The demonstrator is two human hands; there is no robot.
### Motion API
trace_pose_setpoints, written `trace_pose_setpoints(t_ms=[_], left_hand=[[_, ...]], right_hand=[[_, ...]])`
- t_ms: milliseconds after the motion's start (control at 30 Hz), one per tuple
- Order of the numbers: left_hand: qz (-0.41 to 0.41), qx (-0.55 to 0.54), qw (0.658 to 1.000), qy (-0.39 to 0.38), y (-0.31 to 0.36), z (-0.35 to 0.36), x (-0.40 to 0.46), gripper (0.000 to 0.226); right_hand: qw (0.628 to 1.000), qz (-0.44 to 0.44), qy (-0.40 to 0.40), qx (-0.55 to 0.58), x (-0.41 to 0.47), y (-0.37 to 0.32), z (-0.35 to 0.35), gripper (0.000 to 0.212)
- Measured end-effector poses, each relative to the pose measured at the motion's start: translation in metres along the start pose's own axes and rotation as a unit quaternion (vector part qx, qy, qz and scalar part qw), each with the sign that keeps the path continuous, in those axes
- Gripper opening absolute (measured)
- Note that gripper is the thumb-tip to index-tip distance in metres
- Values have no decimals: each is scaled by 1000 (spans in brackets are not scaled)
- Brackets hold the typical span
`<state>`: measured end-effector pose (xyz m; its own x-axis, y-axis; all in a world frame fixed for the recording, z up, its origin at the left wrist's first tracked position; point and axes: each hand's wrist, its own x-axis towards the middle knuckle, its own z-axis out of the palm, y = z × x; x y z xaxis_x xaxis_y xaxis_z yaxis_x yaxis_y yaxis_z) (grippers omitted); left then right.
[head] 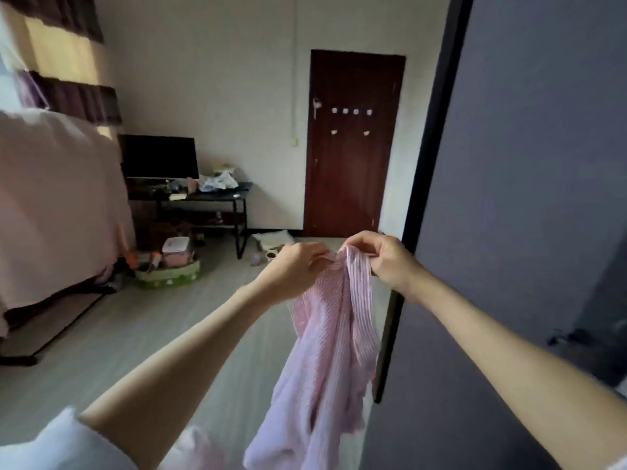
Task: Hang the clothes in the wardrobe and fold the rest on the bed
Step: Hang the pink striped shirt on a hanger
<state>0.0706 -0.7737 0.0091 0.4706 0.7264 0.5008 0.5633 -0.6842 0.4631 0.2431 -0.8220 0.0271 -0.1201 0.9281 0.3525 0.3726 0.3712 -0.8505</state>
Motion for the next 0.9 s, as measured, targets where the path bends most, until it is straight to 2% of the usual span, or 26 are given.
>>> trace_pose_setpoints(t_ms=[67, 167, 233, 333, 400, 533, 600, 667, 733, 833, 900], left_hand=[[23, -25, 999, 7, 22, 19, 17, 14], [30, -81, 996, 5, 52, 42, 35, 37], [32, -90, 995, -4, 71, 56, 47, 36], [22, -118, 993, 0, 100, 73, 62, 30], [45, -137, 989, -16, 122, 85, 65, 31], [104, -161, 979, -69, 160, 103, 64, 34], [117, -191, 969, -102, 173, 110, 64, 35], [124, -222, 957, -141, 183, 118, 65, 36], [142, -246, 941, -182, 192, 128, 66, 34], [154, -246, 936, -200, 200, 142, 68, 32], [149, -233, 943, -185, 202, 152, 73, 28]], right_hand=[[997, 14, 38, -60, -18, 8, -25, 16], [989, 71, 127, -35, -57, 22, -58, 24], [982, 100, 162, -19, -81, 31, -73, 21], [983, 122, 132, -43, -107, 41, -80, 31], [978, 137, 135, -81, -117, 50, -79, 42], [914, 169, 297, -217, -139, 65, -92, 25], [905, 185, 294, -247, -155, 63, -99, 24], [912, 180, 271, -252, -167, 65, -102, 36], [894, 197, 295, -274, -178, 72, -107, 44], [839, 264, 359, -314, -191, 81, -118, 5], [821, 298, 353, -335, -197, 84, -131, 15]])
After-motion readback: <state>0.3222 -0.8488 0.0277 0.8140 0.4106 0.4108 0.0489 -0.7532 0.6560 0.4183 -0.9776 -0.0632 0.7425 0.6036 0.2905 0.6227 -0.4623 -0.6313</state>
